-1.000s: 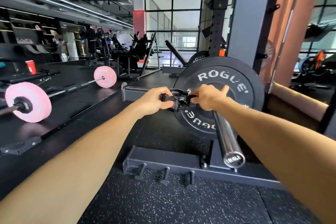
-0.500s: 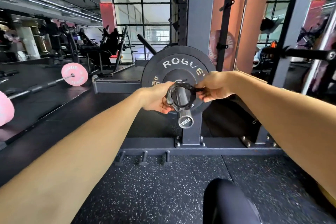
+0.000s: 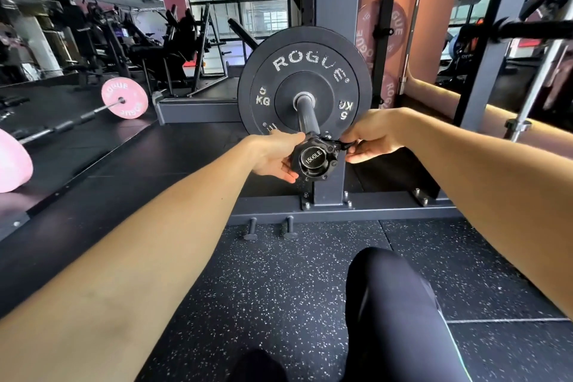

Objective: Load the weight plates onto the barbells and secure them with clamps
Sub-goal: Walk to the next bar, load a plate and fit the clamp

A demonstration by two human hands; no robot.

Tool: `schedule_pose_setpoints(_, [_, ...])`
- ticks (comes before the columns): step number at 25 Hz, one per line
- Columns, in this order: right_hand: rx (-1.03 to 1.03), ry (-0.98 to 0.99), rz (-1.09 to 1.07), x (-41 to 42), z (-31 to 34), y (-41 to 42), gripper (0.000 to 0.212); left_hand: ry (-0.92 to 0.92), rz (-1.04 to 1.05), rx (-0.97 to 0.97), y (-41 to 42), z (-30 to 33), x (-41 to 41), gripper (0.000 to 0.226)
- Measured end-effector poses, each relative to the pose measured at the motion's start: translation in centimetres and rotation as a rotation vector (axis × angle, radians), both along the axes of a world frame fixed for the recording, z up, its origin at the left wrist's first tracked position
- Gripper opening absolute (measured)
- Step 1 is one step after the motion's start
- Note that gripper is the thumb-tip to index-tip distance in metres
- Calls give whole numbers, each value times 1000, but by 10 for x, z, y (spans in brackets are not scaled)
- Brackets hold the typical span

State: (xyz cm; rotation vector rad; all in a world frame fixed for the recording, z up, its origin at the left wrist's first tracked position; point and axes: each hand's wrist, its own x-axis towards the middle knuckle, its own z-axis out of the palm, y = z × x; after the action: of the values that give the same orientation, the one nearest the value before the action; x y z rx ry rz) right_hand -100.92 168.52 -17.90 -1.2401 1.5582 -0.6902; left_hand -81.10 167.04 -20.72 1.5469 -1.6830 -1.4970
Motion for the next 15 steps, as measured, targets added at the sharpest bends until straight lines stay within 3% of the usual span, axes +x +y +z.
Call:
schedule_pose_setpoints(4, [10, -79, -133, 8, -18, -16, 19, 68, 148, -108, -19, -13, -11, 71])
schedule_pose_setpoints(8, [0, -121, -178, 12, -29, -45, 29, 93, 195, -124, -55, -20, -18, 69])
schedule_pose_setpoints(15, [-51, -130, -208, 6, -26, -137, 25, 177, 212, -73, -156, -28, -26, 68])
